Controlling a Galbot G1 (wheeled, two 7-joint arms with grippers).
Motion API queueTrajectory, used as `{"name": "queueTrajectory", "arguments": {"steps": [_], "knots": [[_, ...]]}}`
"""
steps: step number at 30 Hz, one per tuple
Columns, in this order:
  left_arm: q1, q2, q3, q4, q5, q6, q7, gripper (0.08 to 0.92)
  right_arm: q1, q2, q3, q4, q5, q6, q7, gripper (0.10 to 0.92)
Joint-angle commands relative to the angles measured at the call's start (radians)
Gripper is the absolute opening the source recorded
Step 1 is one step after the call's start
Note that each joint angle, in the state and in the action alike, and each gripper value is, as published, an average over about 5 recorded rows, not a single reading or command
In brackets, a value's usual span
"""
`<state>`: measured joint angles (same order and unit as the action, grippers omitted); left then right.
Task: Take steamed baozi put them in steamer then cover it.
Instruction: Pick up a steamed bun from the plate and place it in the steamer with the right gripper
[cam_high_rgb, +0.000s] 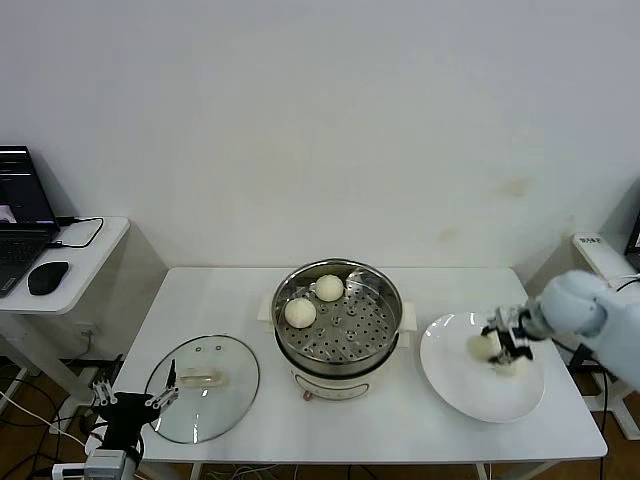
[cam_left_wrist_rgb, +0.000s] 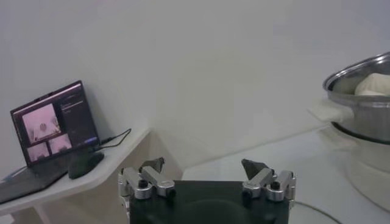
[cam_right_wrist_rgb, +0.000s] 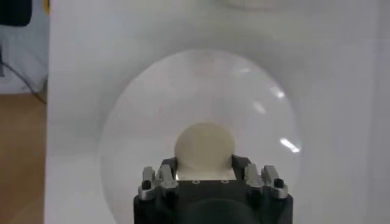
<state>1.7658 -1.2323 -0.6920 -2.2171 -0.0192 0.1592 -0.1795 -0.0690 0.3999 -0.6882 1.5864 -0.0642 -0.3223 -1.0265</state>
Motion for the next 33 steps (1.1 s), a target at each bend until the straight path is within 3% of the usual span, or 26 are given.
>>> {"name": "queueTrajectory", "arguments": {"steps": [1,8,19,33], "knots": [[0.001,0.002,-0.001,-0.003,-0.001,0.000,0.000,0.823,0.464,0.071,-0.223,-0.040,0.158,-0.015,-0.031,0.575],[-0.004,0.002,-0.001,-0.008,-0.003,0.001,0.000,0.823,0.713,0.269,-0.405,-0.056,0.240,-0.017,0.003,0.577],[-0.002,-0.008,-0.020,-0.004,-0.006,0.000,-0.001,0.823,0.684,0.520,-0.521,0.003,0.313,0.093,0.085,0.577],[0.000,-0.026,-0.051,-0.013,-0.016,-0.001,-0.004,0.823,0.632,0.689,-0.647,-0.056,0.091,0.475,0.072,0.586]]}}
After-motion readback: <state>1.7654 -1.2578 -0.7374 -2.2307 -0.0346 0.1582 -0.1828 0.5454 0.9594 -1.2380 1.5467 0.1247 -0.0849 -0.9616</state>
